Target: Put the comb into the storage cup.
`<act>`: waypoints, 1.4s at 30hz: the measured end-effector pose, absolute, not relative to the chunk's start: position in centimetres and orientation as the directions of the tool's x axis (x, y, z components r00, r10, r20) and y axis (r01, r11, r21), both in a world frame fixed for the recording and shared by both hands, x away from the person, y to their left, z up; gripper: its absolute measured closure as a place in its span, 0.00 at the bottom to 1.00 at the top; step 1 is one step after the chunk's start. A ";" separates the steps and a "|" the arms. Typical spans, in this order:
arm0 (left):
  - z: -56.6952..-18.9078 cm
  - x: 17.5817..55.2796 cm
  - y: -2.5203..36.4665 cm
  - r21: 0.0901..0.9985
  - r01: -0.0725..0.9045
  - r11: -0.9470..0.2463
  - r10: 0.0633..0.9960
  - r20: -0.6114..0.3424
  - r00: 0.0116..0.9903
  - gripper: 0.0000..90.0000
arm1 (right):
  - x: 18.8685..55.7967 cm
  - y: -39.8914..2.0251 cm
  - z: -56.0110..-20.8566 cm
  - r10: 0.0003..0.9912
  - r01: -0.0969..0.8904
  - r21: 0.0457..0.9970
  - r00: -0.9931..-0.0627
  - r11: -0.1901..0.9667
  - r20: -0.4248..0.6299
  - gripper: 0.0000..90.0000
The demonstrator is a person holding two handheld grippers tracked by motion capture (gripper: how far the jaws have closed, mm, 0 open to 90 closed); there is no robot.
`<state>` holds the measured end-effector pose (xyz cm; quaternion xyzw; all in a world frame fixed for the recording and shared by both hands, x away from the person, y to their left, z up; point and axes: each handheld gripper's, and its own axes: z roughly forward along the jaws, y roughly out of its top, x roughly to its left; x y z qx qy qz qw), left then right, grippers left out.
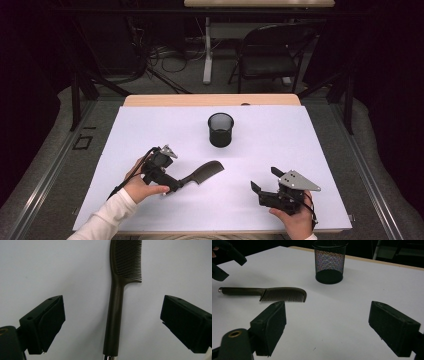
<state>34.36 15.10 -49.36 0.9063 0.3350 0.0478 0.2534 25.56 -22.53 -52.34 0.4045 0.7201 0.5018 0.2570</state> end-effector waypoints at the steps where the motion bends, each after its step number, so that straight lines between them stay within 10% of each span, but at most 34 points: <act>1: -49.5 34.3 14.9 0.490 0.584 -0.647 0.632 -0.083 0.770 0.07 | 25.6 -22.5 -52.3 0.840 0.324 0.931 -0.541 0.170 0.035 0.16; 42: -50.1 34.7 12.6 0.414 0.542 -0.732 0.574 -0.053 0.817 0.38 | 25.6 -22.5 -52.4 0.839 0.330 0.928 -0.543 0.171 0.038 0.16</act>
